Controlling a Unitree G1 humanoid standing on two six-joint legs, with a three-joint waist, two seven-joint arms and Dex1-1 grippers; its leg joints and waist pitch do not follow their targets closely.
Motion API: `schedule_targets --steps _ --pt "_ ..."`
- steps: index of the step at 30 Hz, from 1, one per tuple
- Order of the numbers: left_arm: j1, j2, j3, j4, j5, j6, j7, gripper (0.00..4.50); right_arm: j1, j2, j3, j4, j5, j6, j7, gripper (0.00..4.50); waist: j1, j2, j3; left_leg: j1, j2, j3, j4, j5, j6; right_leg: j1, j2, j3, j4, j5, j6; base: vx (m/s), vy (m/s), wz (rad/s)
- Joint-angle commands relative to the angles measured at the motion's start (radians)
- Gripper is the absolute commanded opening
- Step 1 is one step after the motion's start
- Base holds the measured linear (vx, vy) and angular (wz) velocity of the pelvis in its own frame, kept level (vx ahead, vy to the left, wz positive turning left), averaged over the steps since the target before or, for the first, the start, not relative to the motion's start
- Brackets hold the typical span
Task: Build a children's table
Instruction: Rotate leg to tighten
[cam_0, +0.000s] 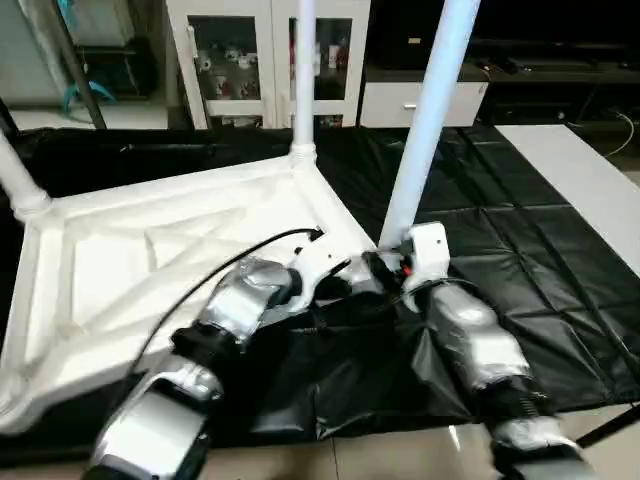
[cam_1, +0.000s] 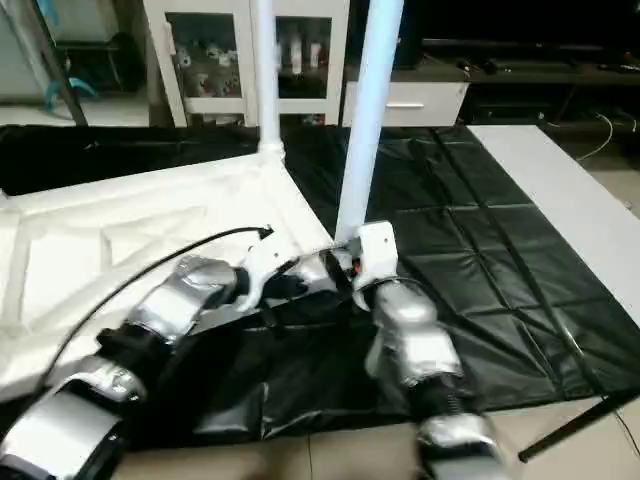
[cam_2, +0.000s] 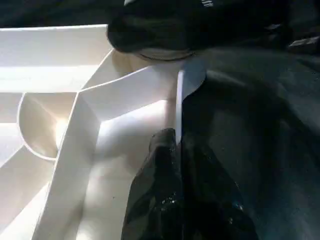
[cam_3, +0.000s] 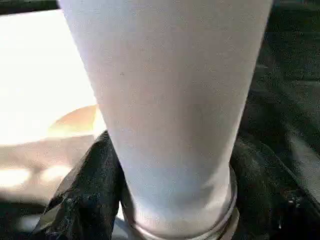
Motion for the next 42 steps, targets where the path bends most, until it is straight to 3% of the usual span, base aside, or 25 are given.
schedule_targets --steps 1,8,12,13,14,18,21,28,31,35,36,38,40,42 --pt "-0.024 -0.030 0.019 0.052 0.018 -0.012 0.119 0.00 -0.013 0.066 -0.006 0.138 -0.036 0.017 -0.157 2.62 -0.005 0.004 -0.037 0.003 0.024 -0.021 -0.078 -0.382 -0.014 0.013 -0.075 0.048 -0.104 -0.469 -0.108 0.000 0.000 0.00" --pt "-0.042 -0.032 0.028 0.078 0.016 -0.044 0.143 0.00 -0.074 0.112 -0.018 0.199 -0.043 -0.052 -0.227 2.62 -0.002 -0.004 -0.044 -0.006 0.026 -0.012 -0.078 -0.298 0.002 0.023 -0.071 0.054 -0.084 -0.288 -0.145 0.000 0.000 0.00" --pt "-0.037 -0.020 0.036 0.084 0.012 -0.062 0.135 0.00 -0.068 0.106 -0.017 0.176 -0.019 -0.116 -0.106 2.62 0.004 -0.007 -0.046 -0.010 0.025 -0.007 -0.073 -0.242 0.027 0.030 -0.073 0.056 -0.076 -0.226 -0.167 0.000 0.000 0.00" --pt "-0.036 -0.019 0.036 0.085 0.012 -0.064 0.134 0.00 -0.068 0.103 -0.015 0.174 -0.019 -0.119 -0.099 3.18 0.006 -0.005 -0.047 -0.011 0.026 -0.007 -0.073 -0.227 0.030 0.031 -0.073 0.055 -0.075 -0.219 -0.168 0.000 0.000 0.00" --pt "-0.035 -0.016 0.038 0.089 0.010 -0.070 0.128 0.00 -0.065 0.094 -0.006 0.167 -0.020 -0.132 -0.071 3.32 0.006 -0.003 -0.047 -0.011 0.027 -0.008 -0.074 -0.224 0.031 0.031 -0.073 0.055 -0.074 -0.216 -0.170 0.000 0.000 0.00" --pt "-0.016 0.002 0.028 0.077 0.004 -0.099 0.064 0.00 -0.053 0.037 0.018 0.136 -0.004 -0.149 0.070 3.59 0.003 -0.005 -0.044 -0.015 0.028 -0.008 -0.075 -0.241 0.040 0.034 -0.073 0.053 -0.080 -0.259 -0.168 0.000 0.000 0.00" --pt "-0.002 0.019 0.018 0.070 0.006 -0.110 0.030 0.00 -0.046 -0.023 0.034 0.100 0.015 -0.134 0.228 3.81 0.003 -0.002 -0.044 -0.017 0.027 -0.008 -0.073 -0.238 0.046 0.035 -0.074 0.053 -0.082 -0.273 -0.171 0.000 0.000 0.00" --pt "0.009 0.053 -0.006 0.052 -0.003 -0.125 -0.084 0.00 -0.001 -0.176 0.095 -0.014 0.022 -0.100 0.502 4.40 0.014 -0.004 -0.053 -0.024 0.028 -0.003 -0.054 -0.109 0.106 0.042 -0.070 0.052 -0.056 -0.064 -0.232 0.000 0.000 0.00" --pt "0.026 0.093 -0.042 0.017 -0.015 -0.131 -0.233 0.00 0.041 -0.294 0.147 -0.093 0.031 -0.073 0.713 4.40 0.020 -0.004 -0.049 -0.023 0.030 -0.002 -0.055 -0.137 0.118 0.042 -0.069 0.050 -0.061 -0.086 -0.240 0.000 0.000 0.00" --pt "0.042 0.123 -0.070 -0.014 -0.021 -0.124 -0.343 0.00 0.058 -0.341 0.154 -0.119 0.040 -0.066 0.796 4.40 0.024 -0.001 -0.048 -0.021 0.036 -0.002 -0.057 -0.173 0.099 0.038 -0.072 0.049 -0.065 -0.152 -0.238 0.000 0.000 0.00" --pt "0.062 0.152 -0.102 -0.052 -0.029 -0.131 -0.437 0.00 0.068 -0.368 0.161 -0.130 0.045 -0.061 0.848 4.40 0.027 0.002 -0.049 -0.018 0.037 -0.003 -0.057 -0.177 0.091 0.036 -0.073 0.049 -0.064 -0.160 -0.238 0.000 0.000 0.00" --pt "0.076 0.174 -0.126 -0.082 -0.034 -0.131 -0.504 0.00 0.078 -0.393 0.167 -0.146 0.052 -0.052 0.897 4.40 0.032 0.002 -0.048 -0.018 0.041 -0.002 -0.058 -0.176 0.090 0.036 -0.073 0.050 -0.063 -0.154 -0.241 0.000 0.000 0.00" --pt "0.081 0.184 -0.135 -0.098 -0.037 -0.113 -0.534 0.00 0.087 -0.416 0.176 -0.170 0.060 -0.039 0.937 4.40 0.041 0.005 -0.050 -0.009 0.043 0.002 -0.055 -0.179 0.088 0.029 -0.070 0.051 -0.060 -0.121 -0.258 0.000 0.000 0.00" --pt "0.083 0.187 -0.137 -0.103 -0.038 -0.104 -0.545 0.00 0.090 -0.425 0.181 -0.180 0.062 -0.036 0.951 4.40 0.051 0.005 -0.049 -0.011 0.044 0.002 -0.056 -0.178 0.080 0.031 -0.070 0.051 -0.057 -0.116 -0.257 0.000 0.000 0.00"
